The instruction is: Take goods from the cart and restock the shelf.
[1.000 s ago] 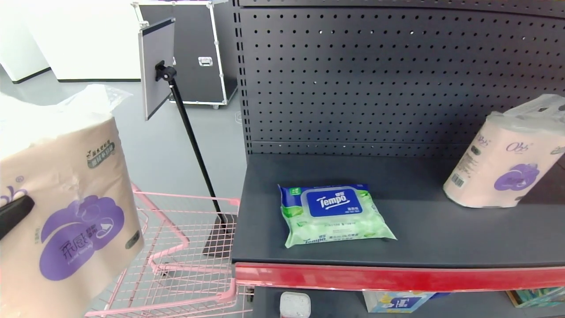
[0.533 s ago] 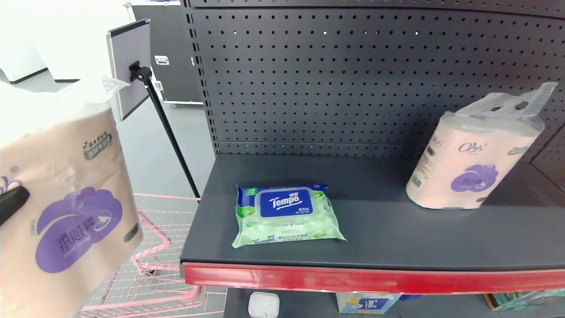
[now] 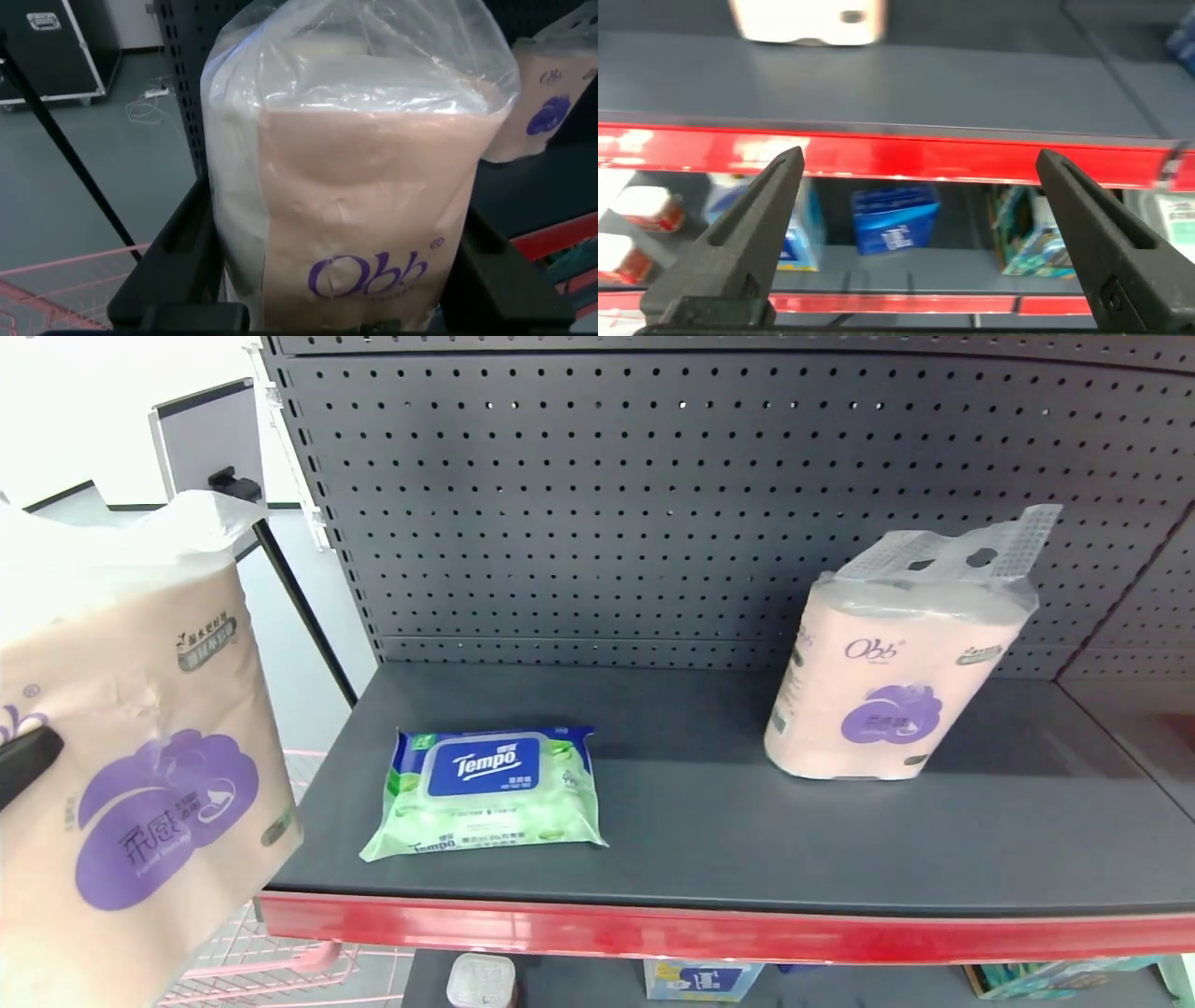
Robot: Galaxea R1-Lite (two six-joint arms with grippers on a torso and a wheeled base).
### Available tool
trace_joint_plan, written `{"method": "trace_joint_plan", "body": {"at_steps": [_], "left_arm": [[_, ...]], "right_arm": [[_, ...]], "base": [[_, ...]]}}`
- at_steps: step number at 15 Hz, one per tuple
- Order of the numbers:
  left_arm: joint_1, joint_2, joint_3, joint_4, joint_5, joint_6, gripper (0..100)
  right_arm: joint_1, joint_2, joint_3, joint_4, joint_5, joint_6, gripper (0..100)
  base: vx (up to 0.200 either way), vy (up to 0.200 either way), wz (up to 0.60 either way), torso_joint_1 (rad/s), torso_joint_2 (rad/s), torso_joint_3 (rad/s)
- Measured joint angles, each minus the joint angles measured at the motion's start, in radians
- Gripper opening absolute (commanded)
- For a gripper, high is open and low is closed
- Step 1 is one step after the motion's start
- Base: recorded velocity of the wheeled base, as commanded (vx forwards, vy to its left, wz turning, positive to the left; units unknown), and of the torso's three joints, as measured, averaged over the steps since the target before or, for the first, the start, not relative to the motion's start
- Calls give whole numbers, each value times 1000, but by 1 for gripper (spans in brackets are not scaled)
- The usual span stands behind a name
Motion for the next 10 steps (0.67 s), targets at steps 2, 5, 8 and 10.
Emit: {"method": "trace_joint_plan", "body": {"at_steps": [2, 5, 8, 10], "left_arm": [[0, 1, 0, 0, -1, 1, 0], [0, 6, 0, -1, -1, 13, 0], [0, 11, -1, -1, -1, 13, 0], [0, 12, -1, -1, -1, 14, 0]], "right_arm": [[0, 0, 0, 0, 0, 0, 100], [0, 0, 0, 0, 0, 0, 100], [0, 0, 0, 0, 0, 0, 100], [0, 0, 0, 0, 0, -2, 100]], "base": [[0, -200, 0, 2, 5, 0], [0, -200, 0, 5, 4, 1], [0, -200, 0, 2, 2, 1], [0, -200, 0, 2, 2, 2]]}}
